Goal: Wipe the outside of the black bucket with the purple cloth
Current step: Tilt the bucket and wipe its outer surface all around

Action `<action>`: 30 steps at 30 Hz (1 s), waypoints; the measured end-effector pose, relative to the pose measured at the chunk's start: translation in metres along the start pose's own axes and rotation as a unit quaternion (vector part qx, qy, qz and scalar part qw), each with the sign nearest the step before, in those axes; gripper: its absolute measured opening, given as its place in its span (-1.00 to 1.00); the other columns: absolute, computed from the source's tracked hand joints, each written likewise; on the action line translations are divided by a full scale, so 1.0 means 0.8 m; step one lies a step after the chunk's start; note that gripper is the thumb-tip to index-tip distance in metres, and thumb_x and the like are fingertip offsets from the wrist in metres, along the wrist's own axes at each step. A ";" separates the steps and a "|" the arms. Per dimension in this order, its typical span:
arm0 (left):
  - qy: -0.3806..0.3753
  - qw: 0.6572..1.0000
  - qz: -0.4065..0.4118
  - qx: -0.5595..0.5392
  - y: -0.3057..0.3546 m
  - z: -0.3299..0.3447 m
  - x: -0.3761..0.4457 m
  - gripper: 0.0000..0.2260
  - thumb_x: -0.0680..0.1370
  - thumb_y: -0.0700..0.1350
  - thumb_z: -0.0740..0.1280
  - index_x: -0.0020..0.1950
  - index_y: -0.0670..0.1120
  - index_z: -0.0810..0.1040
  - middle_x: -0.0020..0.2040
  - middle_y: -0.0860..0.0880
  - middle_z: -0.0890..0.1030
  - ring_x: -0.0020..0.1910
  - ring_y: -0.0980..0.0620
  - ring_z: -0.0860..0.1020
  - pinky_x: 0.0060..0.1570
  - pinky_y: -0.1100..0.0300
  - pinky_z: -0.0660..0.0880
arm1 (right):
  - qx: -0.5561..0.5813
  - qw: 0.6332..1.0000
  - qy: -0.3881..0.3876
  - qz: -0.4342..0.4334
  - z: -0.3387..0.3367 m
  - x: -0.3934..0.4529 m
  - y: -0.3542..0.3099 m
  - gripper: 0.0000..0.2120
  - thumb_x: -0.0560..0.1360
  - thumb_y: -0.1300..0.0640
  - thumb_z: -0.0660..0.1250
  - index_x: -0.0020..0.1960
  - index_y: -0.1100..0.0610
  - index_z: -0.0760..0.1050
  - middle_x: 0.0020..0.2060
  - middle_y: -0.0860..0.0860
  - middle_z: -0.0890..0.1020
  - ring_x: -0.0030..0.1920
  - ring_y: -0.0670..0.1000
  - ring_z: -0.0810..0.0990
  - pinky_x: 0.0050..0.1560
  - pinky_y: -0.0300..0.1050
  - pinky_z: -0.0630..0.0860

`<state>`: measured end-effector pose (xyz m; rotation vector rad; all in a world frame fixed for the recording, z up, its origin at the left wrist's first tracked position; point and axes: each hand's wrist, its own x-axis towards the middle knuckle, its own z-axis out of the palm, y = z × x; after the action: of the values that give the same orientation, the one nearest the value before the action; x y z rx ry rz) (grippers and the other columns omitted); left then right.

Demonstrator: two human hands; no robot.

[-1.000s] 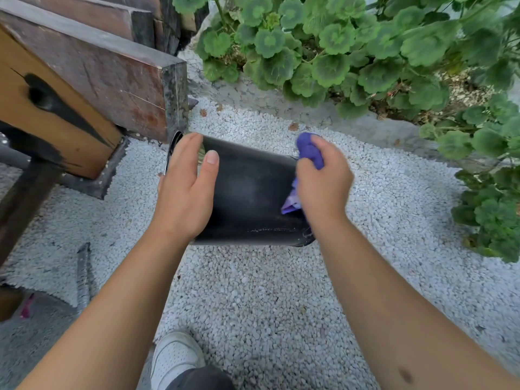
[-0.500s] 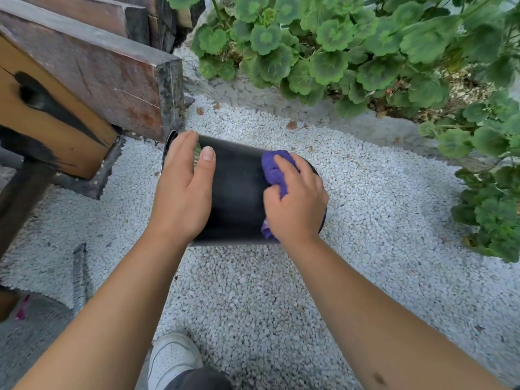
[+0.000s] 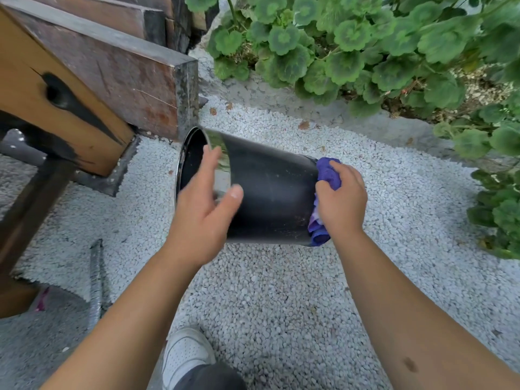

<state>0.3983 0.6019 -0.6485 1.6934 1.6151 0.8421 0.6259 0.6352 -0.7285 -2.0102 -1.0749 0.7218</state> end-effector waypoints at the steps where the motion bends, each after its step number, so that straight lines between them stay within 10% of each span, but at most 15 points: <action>1: -0.063 0.998 0.019 0.001 -0.002 -0.004 -0.003 -0.30 0.52 0.25 0.16 0.61 0.12 0.03 0.59 -0.04 0.20 0.52 0.22 0.19 0.39 0.21 0.26 | 0.008 1.000 0.000 0.003 -0.004 0.002 -0.001 -0.58 0.44 0.15 0.28 0.30 0.01 0.52 0.28 -0.08 0.50 0.23 -0.03 0.48 0.14 -0.23 0.32; 3: -0.132 0.990 0.058 -0.008 -0.004 -0.011 -0.005 -0.21 0.50 0.31 0.19 0.60 0.20 -0.17 0.62 0.14 -0.18 0.57 0.26 -0.11 0.43 0.15 0.15 | 0.019 1.000 -0.004 0.014 -0.010 0.006 -0.005 -0.60 0.44 0.17 0.27 0.26 0.01 0.54 0.22 -0.08 0.54 0.19 -0.04 0.50 0.18 -0.18 0.39; 8: -0.143 0.986 0.075 -0.036 0.005 -0.020 0.005 -0.16 0.47 0.40 0.23 0.57 0.27 -0.22 0.60 0.10 -0.33 0.53 0.26 -0.32 0.31 0.55 0.03 | 0.033 0.997 -0.050 0.046 -0.022 0.018 -0.026 -0.76 0.41 0.14 0.23 -0.15 -0.20 0.55 -0.09 -0.20 0.61 -0.07 -0.17 0.57 -0.10 -0.34 0.44; 10: -0.140 0.985 0.099 0.020 0.004 -0.021 0.011 -0.21 0.51 0.35 0.23 0.60 0.19 -0.12 0.58 0.10 -0.38 0.52 0.21 -0.39 0.38 0.31 -0.17 | 0.026 0.996 -0.057 0.056 -0.025 0.026 -0.034 -0.75 0.41 0.14 0.23 -0.26 -0.21 0.52 -0.22 -0.27 0.58 -0.21 -0.33 0.52 -0.32 -0.48 0.33; 17: 0.001 0.975 0.132 0.181 0.015 -0.002 0.028 -0.57 0.49 0.03 0.36 0.28 -0.17 0.57 0.35 -0.12 0.47 0.53 -0.20 0.20 0.47 -0.07 0.20 | 0.063 0.994 -0.075 0.047 -0.019 0.038 -0.047 -0.74 0.38 0.13 0.22 -0.07 -0.16 0.59 -0.18 -0.26 0.62 -0.14 -0.23 0.56 -0.18 -0.35 0.43; 21: -0.002 0.981 0.081 0.175 0.021 -0.006 0.058 -0.64 0.50 -0.02 0.41 0.22 -0.17 0.61 0.18 -0.09 0.51 0.41 -0.12 0.33 0.38 0.00 0.30 | 0.134 0.989 -0.047 0.045 -0.020 0.039 -0.056 -0.62 0.43 0.14 0.25 0.18 -0.12 0.60 -0.07 -0.31 0.62 -0.10 -0.36 0.57 -0.18 -0.49 0.42; 24: 0.010 0.984 0.072 0.164 0.025 -0.008 0.072 -0.69 0.54 -0.02 0.38 0.20 -0.17 0.62 0.12 -0.04 0.50 0.28 -0.04 0.39 0.27 0.11 0.36 | 0.168 0.986 -0.014 0.013 -0.022 0.029 -0.076 -0.54 0.42 0.19 0.25 0.29 -0.07 0.55 0.15 -0.20 0.62 0.13 -0.27 0.55 0.19 -0.32 0.47; 30: 0.004 0.991 0.083 0.101 0.039 0.005 0.077 -0.53 0.60 0.12 0.05 -0.04 -0.19 0.61 0.00 -0.13 0.51 0.14 -0.12 0.44 0.15 -0.01 0.39 | 0.082 0.970 -0.018 -0.228 0.028 -0.055 -0.133 -0.54 0.45 0.08 0.23 0.35 -0.01 0.49 0.34 -0.02 0.50 0.30 0.01 0.44 0.35 -0.10 0.35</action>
<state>0.4224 0.6626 -0.6243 1.9893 1.6284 0.7871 0.5396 0.6454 -0.6499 -1.5343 -1.3881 0.5803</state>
